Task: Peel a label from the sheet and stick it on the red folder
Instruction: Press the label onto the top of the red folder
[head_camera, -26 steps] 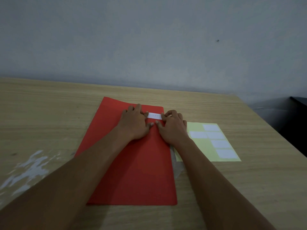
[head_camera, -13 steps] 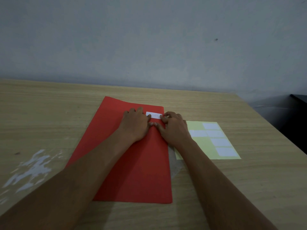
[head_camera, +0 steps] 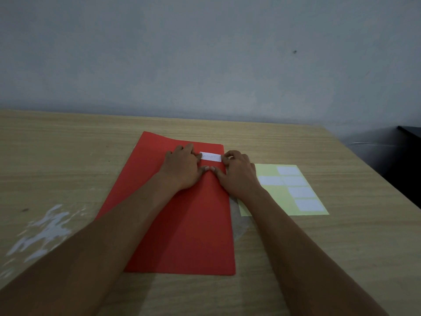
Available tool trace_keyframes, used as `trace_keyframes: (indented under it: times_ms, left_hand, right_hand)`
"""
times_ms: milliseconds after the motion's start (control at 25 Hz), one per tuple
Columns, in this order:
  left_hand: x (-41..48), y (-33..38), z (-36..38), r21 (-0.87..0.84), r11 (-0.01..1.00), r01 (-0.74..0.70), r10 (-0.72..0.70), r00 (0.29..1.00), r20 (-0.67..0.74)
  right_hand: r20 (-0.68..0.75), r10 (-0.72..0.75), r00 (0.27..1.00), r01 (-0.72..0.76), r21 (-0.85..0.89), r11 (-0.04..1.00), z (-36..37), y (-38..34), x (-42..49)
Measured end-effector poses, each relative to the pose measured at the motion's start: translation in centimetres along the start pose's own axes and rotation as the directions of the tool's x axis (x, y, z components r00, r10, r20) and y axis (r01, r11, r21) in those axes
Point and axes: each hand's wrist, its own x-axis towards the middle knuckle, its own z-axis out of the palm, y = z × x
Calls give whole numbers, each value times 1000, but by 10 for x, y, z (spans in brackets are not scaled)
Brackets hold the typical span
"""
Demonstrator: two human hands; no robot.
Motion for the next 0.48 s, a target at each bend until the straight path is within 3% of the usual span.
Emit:
trace_keyframes:
  times_ms: [280, 480]
  left_hand:
    - [4, 4, 4, 26, 1000, 14, -15, 999, 42]
    - [5, 2, 4, 0, 1000, 30, -30, 998, 53]
  right_hand:
    - [43, -22, 999, 28, -141, 990, -3, -9, 1]
    - [49, 1, 999, 5, -128, 992, -5, -9, -1]
